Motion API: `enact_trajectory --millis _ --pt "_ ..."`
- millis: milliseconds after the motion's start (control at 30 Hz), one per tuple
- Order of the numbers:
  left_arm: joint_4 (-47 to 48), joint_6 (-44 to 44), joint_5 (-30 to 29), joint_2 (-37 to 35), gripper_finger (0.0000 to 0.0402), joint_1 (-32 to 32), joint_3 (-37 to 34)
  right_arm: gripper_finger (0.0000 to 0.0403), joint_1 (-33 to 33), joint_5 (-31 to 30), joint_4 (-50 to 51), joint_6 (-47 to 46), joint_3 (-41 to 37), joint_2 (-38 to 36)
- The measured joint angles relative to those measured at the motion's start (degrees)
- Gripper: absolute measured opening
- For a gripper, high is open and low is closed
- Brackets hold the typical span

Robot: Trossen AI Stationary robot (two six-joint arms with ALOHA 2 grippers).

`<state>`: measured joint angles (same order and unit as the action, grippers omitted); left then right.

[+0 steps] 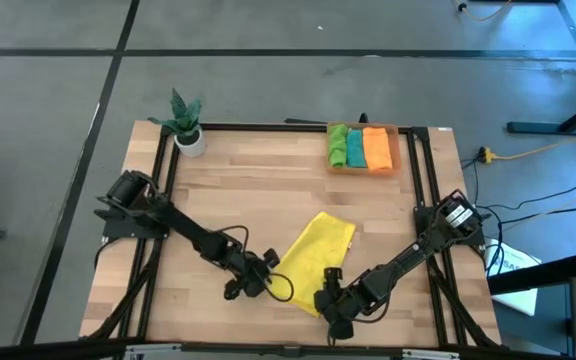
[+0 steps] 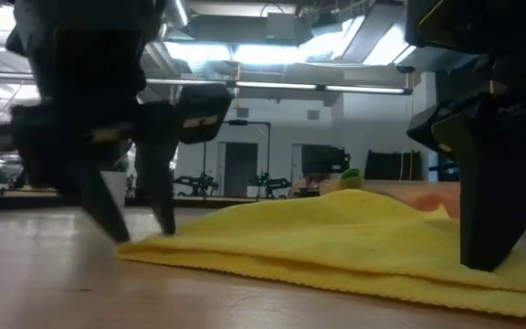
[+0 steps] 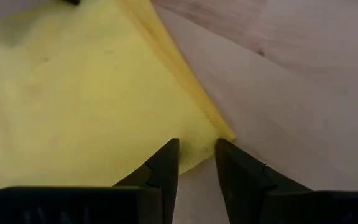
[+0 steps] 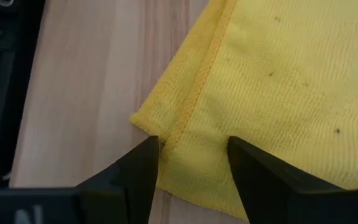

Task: Roll microfiber towels into tight, uniform cylinder then place into a basket
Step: Fold the yellow towel

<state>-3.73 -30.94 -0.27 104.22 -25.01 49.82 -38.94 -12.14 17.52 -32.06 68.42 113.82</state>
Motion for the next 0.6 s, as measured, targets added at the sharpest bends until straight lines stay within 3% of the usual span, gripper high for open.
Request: enact_trajectory --millis 400,600 --pt "-3.11 -0.67 -2.41 1.86 0.0097 -0.45 0.12 0.0197 0.04 -0.16 -0.11 0.9 -0.01 0.27" --pt "-2.5 4.12 -2.06 1.86 0.0089 -0.39 0.11 0.0187 0.04 -0.92 -0.29 0.51 0.13 1.14"
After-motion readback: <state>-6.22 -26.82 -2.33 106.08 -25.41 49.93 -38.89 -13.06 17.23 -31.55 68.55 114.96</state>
